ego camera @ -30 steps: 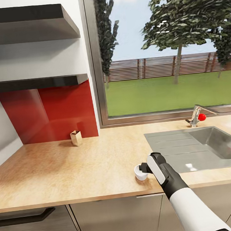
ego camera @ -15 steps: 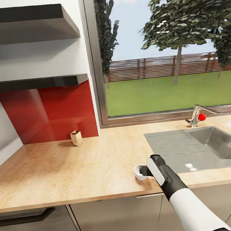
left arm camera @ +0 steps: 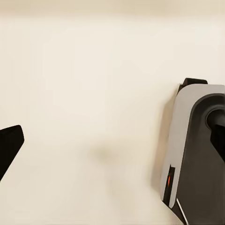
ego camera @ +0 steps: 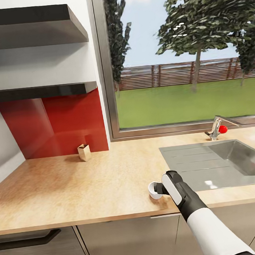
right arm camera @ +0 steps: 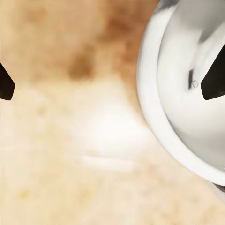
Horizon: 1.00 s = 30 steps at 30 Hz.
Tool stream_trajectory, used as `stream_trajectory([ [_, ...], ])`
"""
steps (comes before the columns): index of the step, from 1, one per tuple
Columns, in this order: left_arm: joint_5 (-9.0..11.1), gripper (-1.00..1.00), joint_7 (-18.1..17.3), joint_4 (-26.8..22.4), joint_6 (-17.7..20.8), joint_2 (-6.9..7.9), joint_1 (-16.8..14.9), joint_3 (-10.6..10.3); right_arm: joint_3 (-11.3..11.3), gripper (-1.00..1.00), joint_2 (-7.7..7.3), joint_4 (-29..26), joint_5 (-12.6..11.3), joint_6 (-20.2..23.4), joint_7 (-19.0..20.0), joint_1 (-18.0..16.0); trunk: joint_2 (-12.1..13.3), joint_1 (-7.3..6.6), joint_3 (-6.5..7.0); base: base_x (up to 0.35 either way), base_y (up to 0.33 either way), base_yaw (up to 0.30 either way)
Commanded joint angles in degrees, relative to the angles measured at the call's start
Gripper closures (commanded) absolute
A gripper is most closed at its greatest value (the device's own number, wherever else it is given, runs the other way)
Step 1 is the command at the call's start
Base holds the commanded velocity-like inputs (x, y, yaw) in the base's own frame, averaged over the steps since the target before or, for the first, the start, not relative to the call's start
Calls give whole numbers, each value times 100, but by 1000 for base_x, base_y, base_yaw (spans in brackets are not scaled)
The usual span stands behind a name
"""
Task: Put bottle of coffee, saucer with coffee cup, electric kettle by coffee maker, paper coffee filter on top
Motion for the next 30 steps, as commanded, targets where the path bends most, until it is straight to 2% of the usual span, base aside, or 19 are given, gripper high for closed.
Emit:
stream_trajectory([
  [1, 6, -100, 17, 8, -18, -2, -3, -42, 12, -100, -4, -5, -61, 10, -60, -5, -8, 2, -10, 0, 0, 0],
  [5, 6, -100, 17, 8, -18, -1, 0, -42, 12, -100, -6, -5, -69, 10, -60, -5, -8, 2, -10, 0, 0, 0],
  [6, 6, -100, 19, 8, -18, -1, 0, -42, 12, 100, -6, -5, -69, 10, -60, -5, -8, 2, -10, 0, 0, 0],
  [30, 6, -100, 16, 8, -18, 3, 5, -41, 12, 100, -5, -5, -71, 10, -60, -5, -8, 2, -10, 0, 0, 0],
])
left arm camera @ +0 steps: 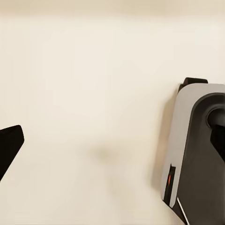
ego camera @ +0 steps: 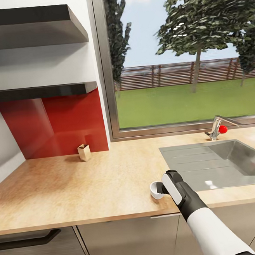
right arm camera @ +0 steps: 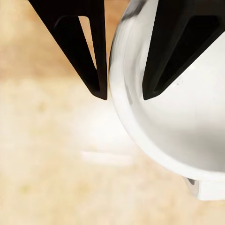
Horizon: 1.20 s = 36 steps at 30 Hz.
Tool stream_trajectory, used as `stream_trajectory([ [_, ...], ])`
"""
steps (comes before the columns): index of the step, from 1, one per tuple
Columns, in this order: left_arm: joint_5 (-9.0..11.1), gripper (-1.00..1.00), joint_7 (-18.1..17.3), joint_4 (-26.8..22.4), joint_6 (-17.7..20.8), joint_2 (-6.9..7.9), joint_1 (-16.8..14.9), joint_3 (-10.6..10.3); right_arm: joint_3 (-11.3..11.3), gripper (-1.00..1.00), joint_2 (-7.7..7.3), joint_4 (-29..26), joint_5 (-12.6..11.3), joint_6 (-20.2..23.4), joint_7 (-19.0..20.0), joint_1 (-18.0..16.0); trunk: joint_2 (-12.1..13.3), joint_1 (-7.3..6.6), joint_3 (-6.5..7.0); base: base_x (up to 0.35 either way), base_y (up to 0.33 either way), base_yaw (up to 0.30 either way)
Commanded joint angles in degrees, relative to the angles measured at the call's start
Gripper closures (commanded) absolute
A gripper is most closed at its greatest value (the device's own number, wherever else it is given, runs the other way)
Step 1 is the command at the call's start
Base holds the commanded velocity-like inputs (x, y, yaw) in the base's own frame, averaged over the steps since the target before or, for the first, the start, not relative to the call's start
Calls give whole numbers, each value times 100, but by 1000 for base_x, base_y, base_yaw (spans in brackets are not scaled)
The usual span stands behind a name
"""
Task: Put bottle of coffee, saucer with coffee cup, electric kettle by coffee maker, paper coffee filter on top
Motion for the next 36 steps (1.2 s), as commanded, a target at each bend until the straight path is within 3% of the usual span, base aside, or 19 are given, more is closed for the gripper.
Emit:
stream_trajectory([
  [1, 8, -100, 18, 7, -18, -3, -3, -43, 10, 100, -4, 36, -54, 29, -70, -2, -6, 2, -11, 0, 0, 0],
  [18, 13, -100, 26, 0, -18, 1, -6, -45, -4, 100, 3, -64, -69, 29, -66, -2, -6, 2, -11, 0, 0, 0],
  [25, 23, -100, 19, -4, -26, 1, -9, -38, -21, 100, -7, -1096, -67, 44, -61, -2, -6, 2, -11, 0, 0, 0],
  [36, 43, -100, 18, -23, -43, -4, -9, -39, -18, 100, -32, -1549, -70, 42, -61, -2, -6, 2, -11, 0, 0, 0],
])
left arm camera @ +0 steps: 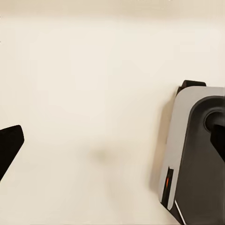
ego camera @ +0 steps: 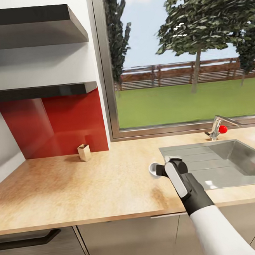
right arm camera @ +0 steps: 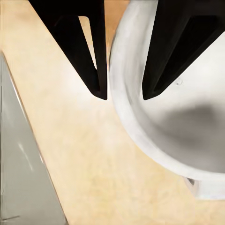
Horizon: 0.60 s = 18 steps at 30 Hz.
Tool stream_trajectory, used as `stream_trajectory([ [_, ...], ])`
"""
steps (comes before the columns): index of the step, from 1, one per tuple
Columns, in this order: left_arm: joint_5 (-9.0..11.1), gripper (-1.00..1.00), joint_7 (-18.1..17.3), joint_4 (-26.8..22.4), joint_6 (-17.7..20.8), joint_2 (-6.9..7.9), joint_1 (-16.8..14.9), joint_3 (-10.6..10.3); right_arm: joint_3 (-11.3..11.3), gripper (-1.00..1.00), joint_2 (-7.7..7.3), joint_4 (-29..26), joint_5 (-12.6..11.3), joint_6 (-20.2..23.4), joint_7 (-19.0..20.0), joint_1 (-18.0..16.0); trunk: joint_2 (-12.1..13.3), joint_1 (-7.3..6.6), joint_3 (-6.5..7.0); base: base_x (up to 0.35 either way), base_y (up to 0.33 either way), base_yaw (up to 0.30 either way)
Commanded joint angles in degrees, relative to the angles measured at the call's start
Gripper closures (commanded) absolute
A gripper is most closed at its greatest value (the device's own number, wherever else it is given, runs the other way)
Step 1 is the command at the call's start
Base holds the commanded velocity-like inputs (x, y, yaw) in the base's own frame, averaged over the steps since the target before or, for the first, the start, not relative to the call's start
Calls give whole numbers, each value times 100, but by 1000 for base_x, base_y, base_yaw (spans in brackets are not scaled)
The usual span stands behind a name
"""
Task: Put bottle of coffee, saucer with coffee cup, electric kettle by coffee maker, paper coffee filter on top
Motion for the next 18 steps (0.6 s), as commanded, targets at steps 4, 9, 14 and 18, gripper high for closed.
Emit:
stream_trajectory([
  [4, 18, -100, 18, 2, -27, 2, -5, -27, 25, 100, 15, -397, -47, 8, -60, -5, -8, 2, -10, 0, 0, 0],
  [9, 22, -100, 18, -14, -69, 1, -5, -23, 31, 100, 22, -431, -32, 7, -69, -5, -8, 2, -10, 0, 0, 0],
  [14, 27, -100, 26, -23, -101, -3, -5, 3, 32, 100, 21, -495, -40, 7, -78, -5, -8, 2, -10, -3, -111, 0],
  [18, 20, -100, 27, -23, -101, 2, -5, 43, 26, 100, 23, -506, -39, 7, -78, -5, -8, 2, -2, -137, -231, -173],
])
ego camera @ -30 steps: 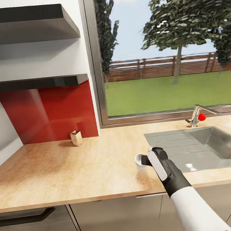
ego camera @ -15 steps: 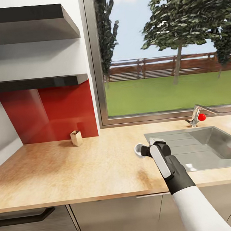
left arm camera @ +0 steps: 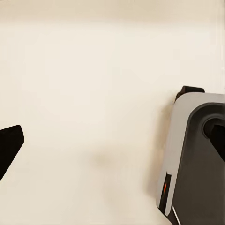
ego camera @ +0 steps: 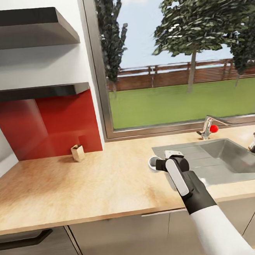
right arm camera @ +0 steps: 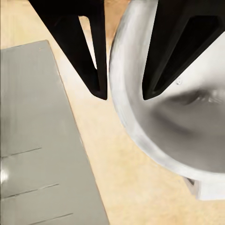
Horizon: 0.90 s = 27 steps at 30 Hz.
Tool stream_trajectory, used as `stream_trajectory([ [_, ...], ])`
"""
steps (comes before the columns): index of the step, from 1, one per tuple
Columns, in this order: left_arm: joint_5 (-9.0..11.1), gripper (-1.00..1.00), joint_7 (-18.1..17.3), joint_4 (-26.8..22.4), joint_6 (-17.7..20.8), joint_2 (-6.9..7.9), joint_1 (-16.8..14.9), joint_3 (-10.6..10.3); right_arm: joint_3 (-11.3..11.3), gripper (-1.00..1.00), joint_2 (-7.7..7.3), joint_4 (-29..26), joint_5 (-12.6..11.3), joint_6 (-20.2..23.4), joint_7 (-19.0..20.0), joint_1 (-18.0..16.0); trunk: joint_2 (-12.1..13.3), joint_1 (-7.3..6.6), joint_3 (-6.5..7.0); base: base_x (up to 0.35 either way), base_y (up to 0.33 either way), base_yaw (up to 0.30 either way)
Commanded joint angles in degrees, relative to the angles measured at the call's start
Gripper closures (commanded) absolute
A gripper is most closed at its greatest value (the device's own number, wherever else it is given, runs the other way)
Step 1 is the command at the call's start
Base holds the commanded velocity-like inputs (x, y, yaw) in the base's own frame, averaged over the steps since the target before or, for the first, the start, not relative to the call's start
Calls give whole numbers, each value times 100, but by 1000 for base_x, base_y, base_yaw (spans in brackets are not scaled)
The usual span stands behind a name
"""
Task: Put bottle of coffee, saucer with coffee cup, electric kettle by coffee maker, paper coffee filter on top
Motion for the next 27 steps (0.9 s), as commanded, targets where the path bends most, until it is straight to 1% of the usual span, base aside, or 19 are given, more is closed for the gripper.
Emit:
stream_trajectory([
  [1, 10, -100, 21, 8, -20, -2, -3, -42, 4, 100, -1, -3, -56, 7, -60, -6, -9, 0, -9, -181, -220, -262],
  [5, 14, -100, 21, 3, -24, -8, -3, -46, -17, 100, -7, -6, -55, 7, -60, -6, -9, 0, -7, -92, -249, -289],
  [14, 18, -100, 21, -1, -27, -10, -3, -48, -27, 100, -8, -3, -55, 7, -60, -6, -9, 0, -7, -10, -272, -299],
  [27, 22, -100, 21, -1, -27, -10, -3, -48, -36, 100, -11, -9, -55, 7, -60, -6, -9, 0, -63, 4, -276, -282],
])
